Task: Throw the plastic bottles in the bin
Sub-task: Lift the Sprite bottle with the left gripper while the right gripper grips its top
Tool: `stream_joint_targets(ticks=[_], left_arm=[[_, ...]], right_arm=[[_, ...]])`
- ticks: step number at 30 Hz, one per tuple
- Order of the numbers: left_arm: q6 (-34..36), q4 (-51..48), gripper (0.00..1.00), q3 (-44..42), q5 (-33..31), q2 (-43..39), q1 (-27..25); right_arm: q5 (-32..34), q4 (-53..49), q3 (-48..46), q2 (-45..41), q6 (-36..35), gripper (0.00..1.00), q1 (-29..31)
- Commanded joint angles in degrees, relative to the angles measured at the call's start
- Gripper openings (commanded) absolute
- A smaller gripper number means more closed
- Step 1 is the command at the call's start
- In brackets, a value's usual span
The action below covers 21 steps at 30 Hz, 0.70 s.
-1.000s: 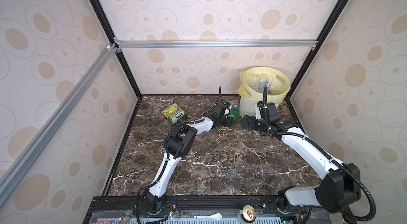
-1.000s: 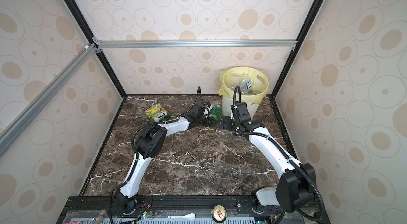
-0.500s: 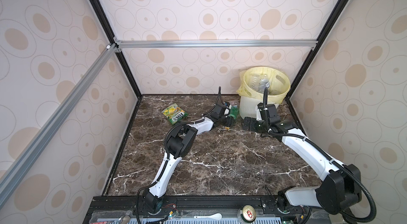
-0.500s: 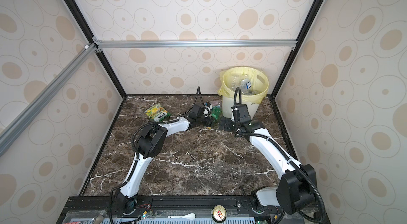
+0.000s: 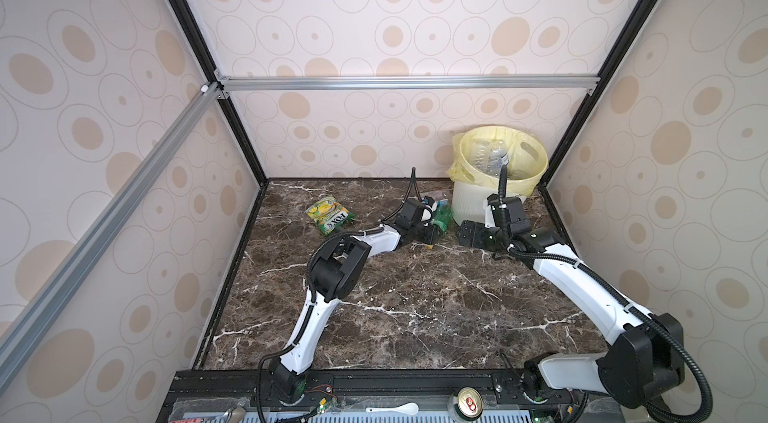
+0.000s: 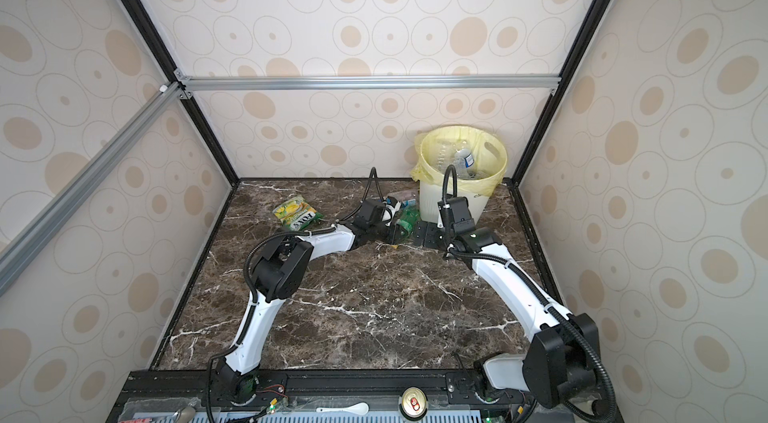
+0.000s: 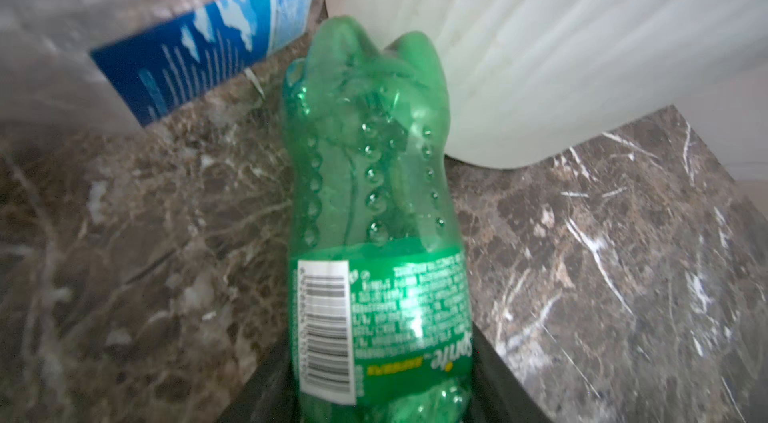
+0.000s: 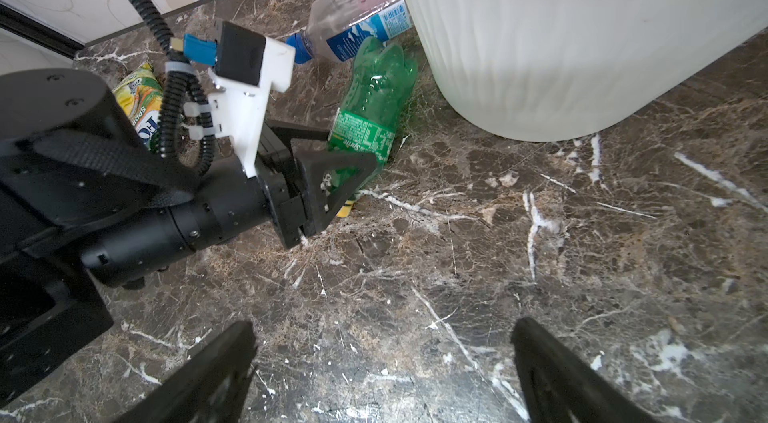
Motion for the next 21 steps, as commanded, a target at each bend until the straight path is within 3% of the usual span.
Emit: stream_joint_targets(ticks=[1, 13, 21], left_arm=[[2.01, 1.22, 0.54, -4.01, 2.58, -5.59, -0.26], [-7.78, 11.58, 0.55, -21.34, 10.3, -21.15, -0.06], [-14.79, 18.91, 0.54, -28.9, 13.4, -27.33, -0.33]], right_arm=[[-1.22, 0.61, -1.31, -0.8, 1.64, 1.0, -0.4], [-8.73, 5.83, -3.83, -0.53, 10.98, 1.0, -0.35], [-11.99, 10.1, -4.51, 0.64, 16.53, 0.96, -0.39]])
